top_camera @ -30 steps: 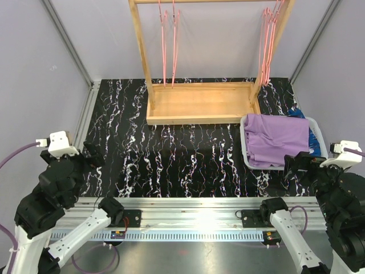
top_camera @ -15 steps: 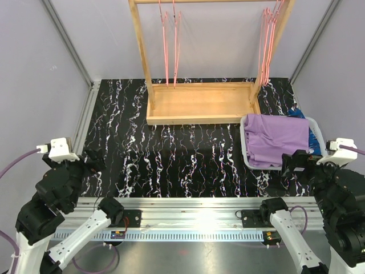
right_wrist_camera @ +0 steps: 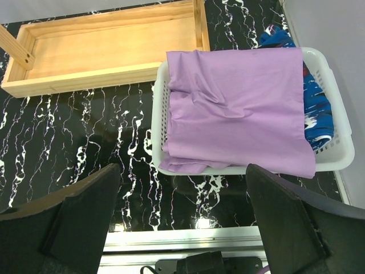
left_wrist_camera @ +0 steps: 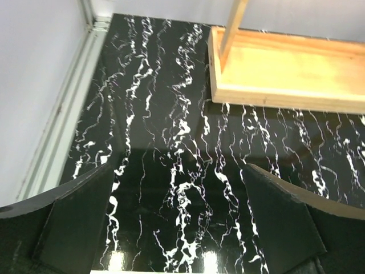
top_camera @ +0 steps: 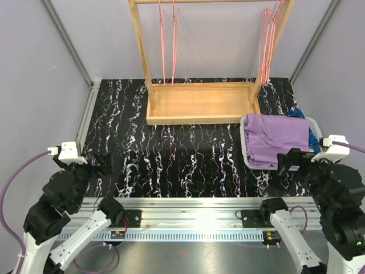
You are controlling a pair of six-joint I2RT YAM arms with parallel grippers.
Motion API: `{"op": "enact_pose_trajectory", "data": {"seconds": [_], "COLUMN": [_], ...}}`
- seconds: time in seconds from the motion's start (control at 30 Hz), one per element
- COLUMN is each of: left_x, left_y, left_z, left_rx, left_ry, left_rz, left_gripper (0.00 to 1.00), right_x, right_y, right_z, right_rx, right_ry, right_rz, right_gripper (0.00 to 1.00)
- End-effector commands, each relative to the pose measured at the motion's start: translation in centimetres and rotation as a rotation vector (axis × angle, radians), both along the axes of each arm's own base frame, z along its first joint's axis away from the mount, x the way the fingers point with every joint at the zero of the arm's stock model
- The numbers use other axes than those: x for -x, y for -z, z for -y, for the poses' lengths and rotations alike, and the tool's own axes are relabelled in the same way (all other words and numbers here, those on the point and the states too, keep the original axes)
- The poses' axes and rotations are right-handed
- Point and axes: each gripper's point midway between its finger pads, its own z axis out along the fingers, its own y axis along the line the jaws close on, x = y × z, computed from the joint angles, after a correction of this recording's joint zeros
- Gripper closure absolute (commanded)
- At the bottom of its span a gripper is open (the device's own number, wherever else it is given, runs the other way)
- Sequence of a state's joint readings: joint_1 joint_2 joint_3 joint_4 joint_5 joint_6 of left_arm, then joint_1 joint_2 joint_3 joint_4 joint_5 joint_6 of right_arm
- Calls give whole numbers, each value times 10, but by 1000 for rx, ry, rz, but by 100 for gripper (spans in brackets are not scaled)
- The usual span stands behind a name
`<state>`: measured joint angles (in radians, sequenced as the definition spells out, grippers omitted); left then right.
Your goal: Remove the trousers from the hanger
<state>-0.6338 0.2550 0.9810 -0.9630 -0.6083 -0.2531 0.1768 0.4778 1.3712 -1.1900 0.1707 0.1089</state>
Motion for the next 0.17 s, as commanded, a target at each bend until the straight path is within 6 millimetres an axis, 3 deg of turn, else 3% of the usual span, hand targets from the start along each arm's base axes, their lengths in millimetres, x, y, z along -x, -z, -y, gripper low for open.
{"op": "enact_pose_trajectory", "data": {"seconds": [0.0, 0.13], "left_x": [-1, -3], "left_y": [-13, -13], "left_z": [11, 12], "left_rx": [38, 26], "left_ry": [64, 63], "left_rz": [74, 65], "left_gripper": [1, 1], "right_x": [-5, -7], "right_y": [-8, -7], "right_z": [-4, -3], "right_rx": [-11, -2], "right_ry": [-20, -12], "right_rz": [42, 32], "right_gripper": [1, 1]}}
